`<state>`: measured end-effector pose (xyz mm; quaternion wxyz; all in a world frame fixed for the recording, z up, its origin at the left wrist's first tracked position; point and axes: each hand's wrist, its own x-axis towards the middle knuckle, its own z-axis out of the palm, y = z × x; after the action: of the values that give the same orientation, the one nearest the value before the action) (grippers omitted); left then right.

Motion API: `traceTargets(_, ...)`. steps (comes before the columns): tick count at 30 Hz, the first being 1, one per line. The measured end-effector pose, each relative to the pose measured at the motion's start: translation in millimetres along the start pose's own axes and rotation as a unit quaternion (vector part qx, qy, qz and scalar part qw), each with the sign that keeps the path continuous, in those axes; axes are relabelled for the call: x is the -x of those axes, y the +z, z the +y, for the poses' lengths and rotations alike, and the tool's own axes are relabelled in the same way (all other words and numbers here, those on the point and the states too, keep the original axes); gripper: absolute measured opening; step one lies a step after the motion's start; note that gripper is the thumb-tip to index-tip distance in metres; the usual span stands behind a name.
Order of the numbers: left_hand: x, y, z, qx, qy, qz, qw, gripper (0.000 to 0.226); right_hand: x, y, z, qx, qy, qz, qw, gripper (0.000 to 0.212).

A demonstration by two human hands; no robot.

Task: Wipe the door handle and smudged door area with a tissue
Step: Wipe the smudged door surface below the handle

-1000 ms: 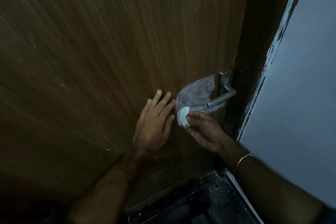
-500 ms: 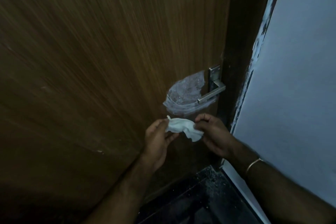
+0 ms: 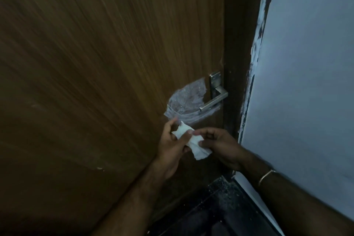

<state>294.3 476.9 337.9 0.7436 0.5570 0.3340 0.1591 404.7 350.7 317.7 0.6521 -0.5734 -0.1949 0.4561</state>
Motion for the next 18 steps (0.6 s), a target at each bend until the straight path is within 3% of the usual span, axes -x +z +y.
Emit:
traceTargets(3, -3.4, -2.6, -2.4, -0.100, -0.016, -0.045, 0.994, 0.050, 3.5, -1.4, -2.5, -0.025, -0.012, -0.023, 0.999, 0.047)
traceTargets(6, -8.4, -1.1, -2.3, -0.182, -0.043, -0.066, 0.980, 0.035, 2.4, 0.9, -1.1, 0.022, -0.027, 0.023, 0.999, 0.032)
traceTargets(10, -13.7, 9.2, 2.8, -0.282, -0.050, -0.023, 0.958, 0.014, -6.7, 4.6, 4.9, 0.148, -0.054, 0.115, 0.981, 0.015)
traceTargets(12, -18.6, 14.0, 3.0, -0.311, -0.030, 0.008, 0.950, 0.010, -14.0, 6.0, 9.8, 0.150, -0.052, 0.156, 0.975, 0.014)
traceTargets(15, -28.6, 21.6, 2.7, -0.264, -0.028, 0.038, 0.963, 0.010, -24.4, 12.2, 13.5, -0.015, -0.007, 0.160, 0.987, 0.019)
traceTargets(18, -38.7, 27.6, 5.3, -0.259, -0.028, 0.087, 0.962, 0.010, -29.2, 10.6, 14.4, -0.220, 0.034, 0.099, 0.970, 0.028)
